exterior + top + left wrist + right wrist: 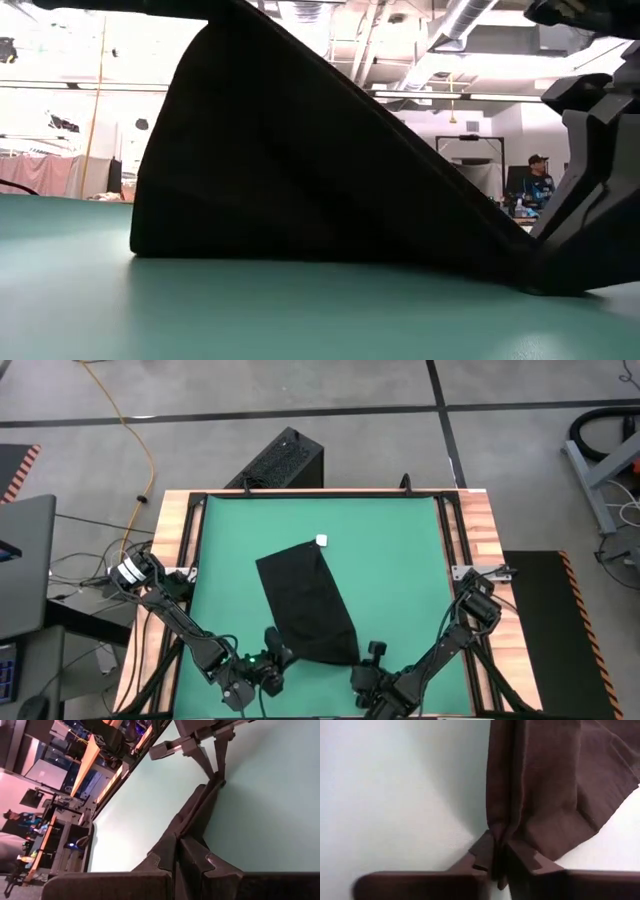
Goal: Roll towel
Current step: Roll the black towel
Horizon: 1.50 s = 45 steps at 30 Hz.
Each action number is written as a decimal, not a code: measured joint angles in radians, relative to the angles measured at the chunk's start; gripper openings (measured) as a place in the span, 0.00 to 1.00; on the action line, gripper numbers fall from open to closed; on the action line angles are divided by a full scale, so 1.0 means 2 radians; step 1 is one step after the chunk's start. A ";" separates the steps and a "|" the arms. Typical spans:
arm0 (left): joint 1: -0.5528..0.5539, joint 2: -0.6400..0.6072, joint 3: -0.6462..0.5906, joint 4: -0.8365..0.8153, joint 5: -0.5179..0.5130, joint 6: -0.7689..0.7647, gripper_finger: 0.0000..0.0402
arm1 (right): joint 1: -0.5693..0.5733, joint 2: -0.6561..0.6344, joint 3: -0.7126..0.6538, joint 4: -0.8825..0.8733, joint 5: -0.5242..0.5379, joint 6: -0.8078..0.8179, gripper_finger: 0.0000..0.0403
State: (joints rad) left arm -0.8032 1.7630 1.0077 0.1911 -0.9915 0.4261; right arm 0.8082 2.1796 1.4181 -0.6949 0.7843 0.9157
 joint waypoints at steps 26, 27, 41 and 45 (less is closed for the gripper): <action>0.012 -0.088 0.001 -0.066 -0.156 0.032 0.00 | -0.050 0.002 0.270 -0.421 0.190 -0.002 0.02; 0.020 -0.099 0.001 -0.090 -0.156 0.026 0.00 | -0.060 0.002 0.282 -0.436 0.197 -0.006 0.02; 0.196 -0.312 0.000 -0.362 -0.074 -0.032 0.00 | -0.270 -0.078 0.310 -0.438 0.321 -0.248 0.02; 0.301 -0.378 0.001 -0.321 0.038 0.044 0.00 | -0.342 -0.120 0.311 -0.434 0.291 -0.284 0.02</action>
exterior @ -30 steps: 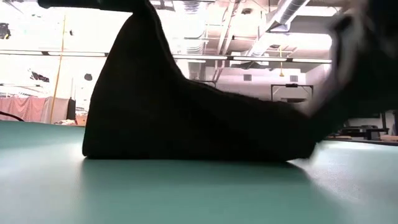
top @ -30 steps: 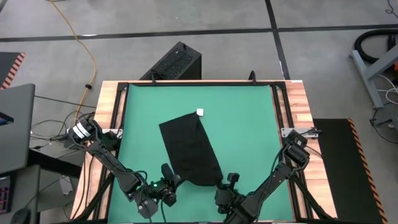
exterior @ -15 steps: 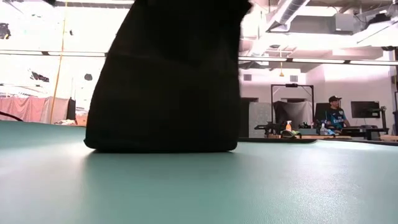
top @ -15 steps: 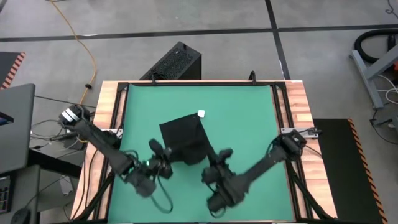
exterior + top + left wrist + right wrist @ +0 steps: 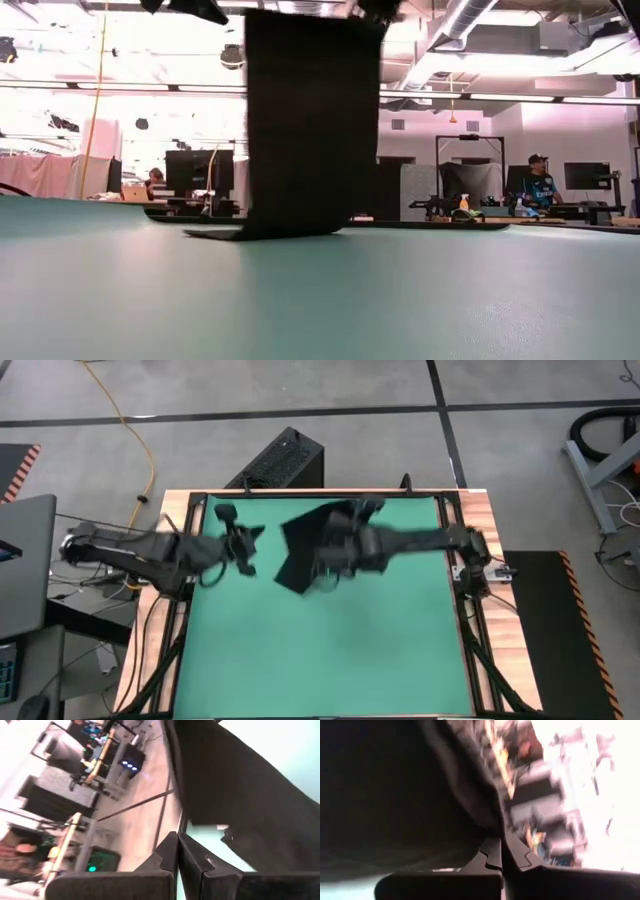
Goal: Roll towel
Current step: Roll the black towel
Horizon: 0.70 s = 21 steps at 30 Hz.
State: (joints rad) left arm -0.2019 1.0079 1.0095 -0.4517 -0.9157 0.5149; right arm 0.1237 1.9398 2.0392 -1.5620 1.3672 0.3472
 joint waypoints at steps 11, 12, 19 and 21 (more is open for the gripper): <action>0.273 -0.008 0.000 0.130 0.340 0.063 0.00 | -0.117 -0.026 0.000 0.185 -0.250 -0.241 0.02; 0.284 -0.007 0.000 0.106 0.379 0.046 0.00 | -0.118 -0.026 0.000 0.180 -0.256 -0.243 0.02; 0.332 -0.003 -0.108 0.156 0.583 -0.036 0.00 | -0.093 -0.035 0.000 0.154 -0.294 -0.241 0.02; 0.333 -0.003 -0.165 0.251 0.583 -0.062 0.00 | -0.083 -0.036 0.000 0.154 -0.294 -0.240 0.02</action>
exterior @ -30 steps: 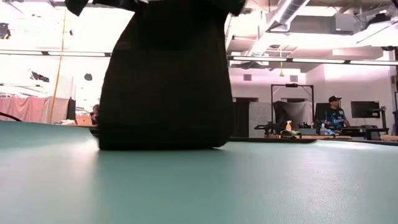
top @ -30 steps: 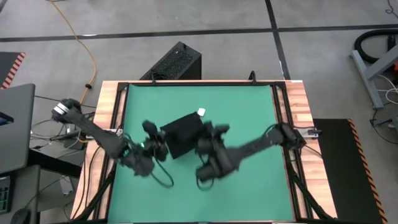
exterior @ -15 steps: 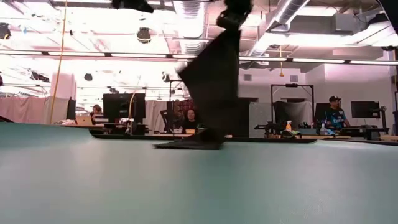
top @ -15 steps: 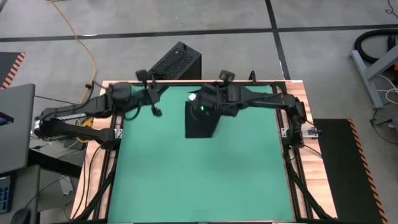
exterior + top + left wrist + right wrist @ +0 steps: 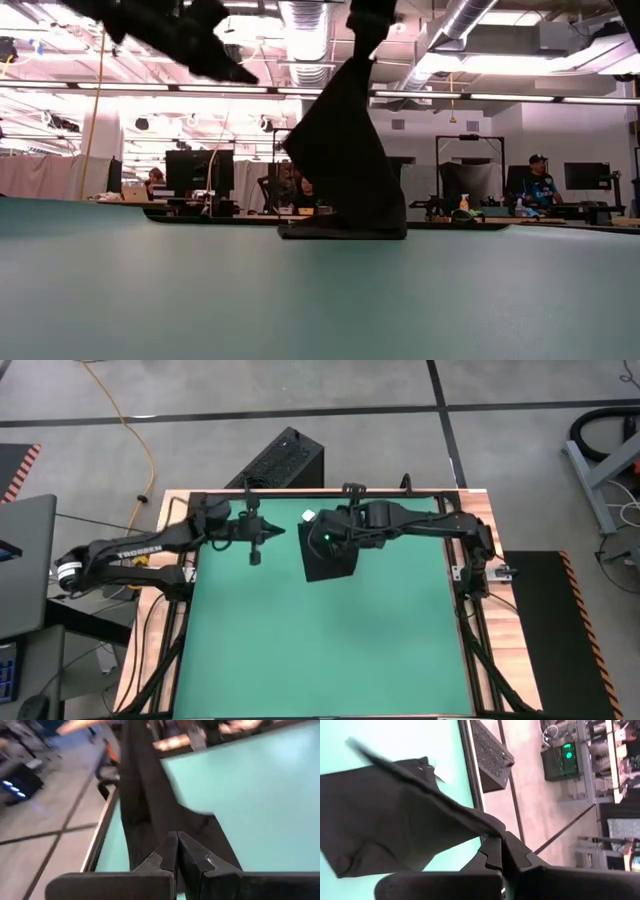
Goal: Roll towel
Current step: Roll the black towel
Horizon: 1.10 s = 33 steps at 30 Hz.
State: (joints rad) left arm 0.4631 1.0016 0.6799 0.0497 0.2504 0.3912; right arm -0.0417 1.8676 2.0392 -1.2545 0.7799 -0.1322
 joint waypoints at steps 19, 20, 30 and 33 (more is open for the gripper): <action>-0.188 0.108 -0.130 0.275 -0.188 0.017 0.31 | 0.020 0.001 0.000 0.035 -0.010 0.002 0.02; -0.200 0.118 -0.125 0.276 -0.221 0.030 0.32 | 0.020 0.001 0.000 0.035 -0.010 0.002 0.02; -0.215 0.202 -0.116 0.363 -0.288 0.038 0.37 | 0.020 0.001 0.000 0.034 -0.011 0.002 0.02; -0.216 0.227 -0.116 0.389 -0.289 0.024 0.37 | 0.020 0.001 0.000 0.033 -0.012 0.000 0.02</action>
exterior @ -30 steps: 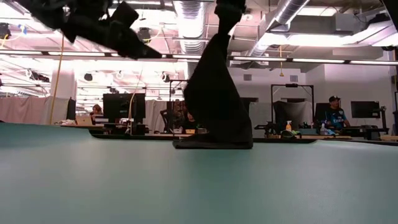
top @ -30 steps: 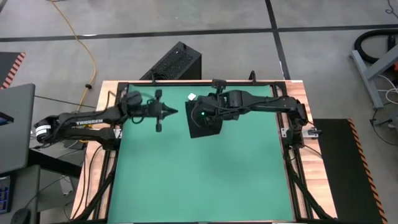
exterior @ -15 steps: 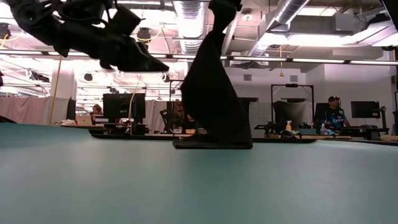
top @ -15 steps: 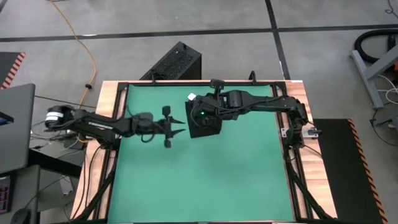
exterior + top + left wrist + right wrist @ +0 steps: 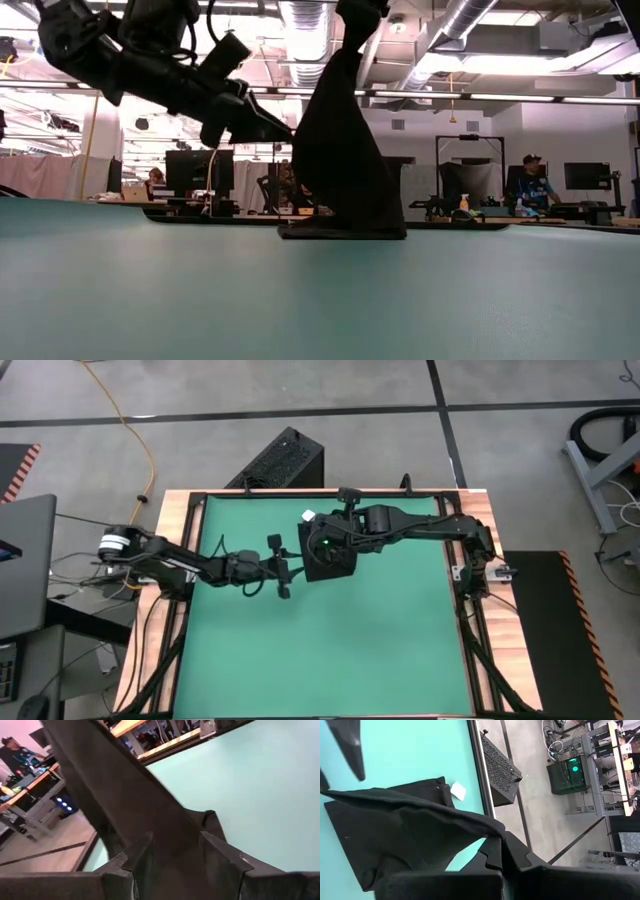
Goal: Roll towel
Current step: Roll the black towel
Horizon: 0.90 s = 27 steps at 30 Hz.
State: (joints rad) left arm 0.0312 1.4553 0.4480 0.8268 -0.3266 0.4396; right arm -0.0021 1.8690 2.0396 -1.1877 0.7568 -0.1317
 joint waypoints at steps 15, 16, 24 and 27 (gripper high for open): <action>0.000 0.090 0.000 0.096 -0.058 -0.007 0.37 | 0.000 0.000 0.000 0.002 0.000 0.000 0.02; 0.000 0.091 0.000 0.097 -0.058 -0.007 0.37 | 0.000 0.000 0.000 0.003 0.000 0.000 0.02; 0.000 0.091 0.000 0.136 -0.060 -0.008 0.35 | 0.000 0.000 0.000 0.007 0.000 0.000 0.02; 0.000 0.091 0.000 0.147 -0.067 -0.008 0.31 | 0.000 0.000 0.000 0.009 0.000 0.000 0.02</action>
State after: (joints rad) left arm 0.0311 1.6367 0.4477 1.1211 -0.4608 0.4229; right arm -0.0021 1.8694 2.0396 -1.1694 0.7563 -0.1322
